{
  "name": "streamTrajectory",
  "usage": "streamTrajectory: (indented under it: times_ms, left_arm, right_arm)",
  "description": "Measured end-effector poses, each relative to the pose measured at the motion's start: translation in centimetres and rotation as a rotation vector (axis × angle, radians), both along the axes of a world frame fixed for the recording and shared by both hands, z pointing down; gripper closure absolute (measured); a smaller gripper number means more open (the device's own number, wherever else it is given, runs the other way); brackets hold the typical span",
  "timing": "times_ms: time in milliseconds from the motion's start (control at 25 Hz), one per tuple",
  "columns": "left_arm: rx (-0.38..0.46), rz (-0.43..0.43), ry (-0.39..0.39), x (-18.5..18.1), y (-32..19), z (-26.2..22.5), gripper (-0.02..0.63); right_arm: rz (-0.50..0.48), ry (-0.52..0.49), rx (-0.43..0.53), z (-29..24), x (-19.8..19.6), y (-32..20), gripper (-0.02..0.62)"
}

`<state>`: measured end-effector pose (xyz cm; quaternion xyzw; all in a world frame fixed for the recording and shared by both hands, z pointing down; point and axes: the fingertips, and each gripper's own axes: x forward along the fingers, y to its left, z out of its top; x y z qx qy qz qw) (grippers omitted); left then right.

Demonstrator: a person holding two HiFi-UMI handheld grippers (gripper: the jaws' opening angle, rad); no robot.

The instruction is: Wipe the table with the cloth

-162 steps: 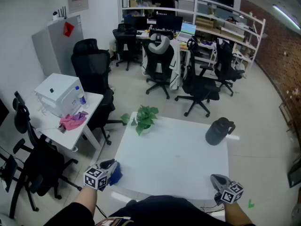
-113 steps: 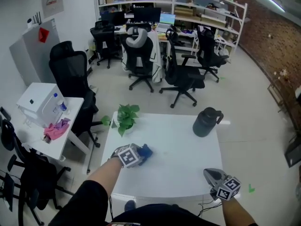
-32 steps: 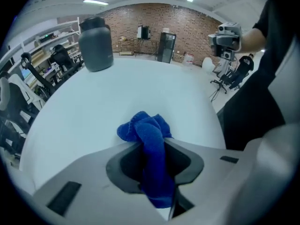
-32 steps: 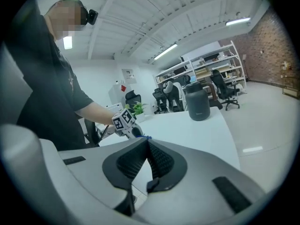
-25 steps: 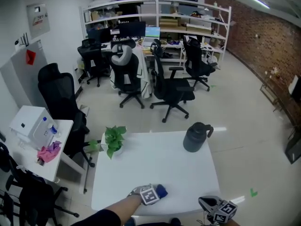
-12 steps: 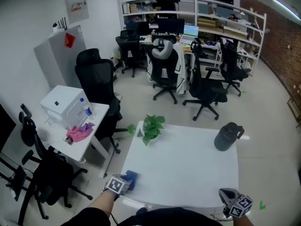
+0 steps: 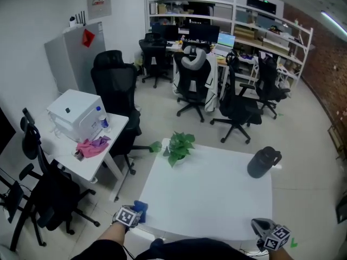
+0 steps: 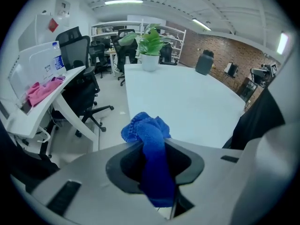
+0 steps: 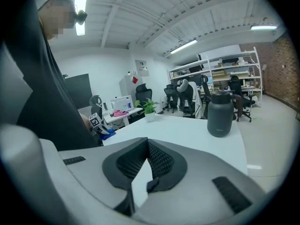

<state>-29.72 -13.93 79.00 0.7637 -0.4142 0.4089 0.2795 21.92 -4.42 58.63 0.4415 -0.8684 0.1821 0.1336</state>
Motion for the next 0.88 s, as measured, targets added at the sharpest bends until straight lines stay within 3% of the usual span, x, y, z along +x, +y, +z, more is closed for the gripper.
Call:
streamTrajectory:
  times_ms: [200,280,400,520,600,760,880]
  left_arm:
    - [-0.014,0.024,0.025,0.7,-0.1,0.0,0.470]
    - [0.001,0.020,0.088,1.3,-0.5,-0.8,0.369]
    - [0.079,0.003,0.148,1.5,-1.5,-3.2,0.302]
    - [0.169,-0.037,0.190,1.6,-3.0,-6.8,0.295]
    - [0.262,-0.063,0.266,2.2,-4.2,-10.6,0.298]
    - [0.448,-0.005,0.521,6.7,-4.7,-19.3,0.453]
    - [0.558,0.088,0.630,10.7,-4.1,-23.3,0.604]
  right_arm:
    - [0.006,0.007,0.005,-0.6,-0.3,0.0,0.583]
    - [0.001,0.003,0.013,-0.9,-0.4,-0.1,0.583]
    - [0.004,-0.005,0.022,-1.1,-0.3,-0.1,0.583]
    - [0.008,-0.011,0.039,-1.4,0.0,-0.4,0.583]
    - [0.013,-0.022,0.057,-1.9,0.2,-0.7,0.583]
    - [0.034,-0.057,0.097,-2.9,1.0,-1.6,0.583]
    - [0.046,-0.096,0.126,-3.7,1.1,-2.5,0.583]
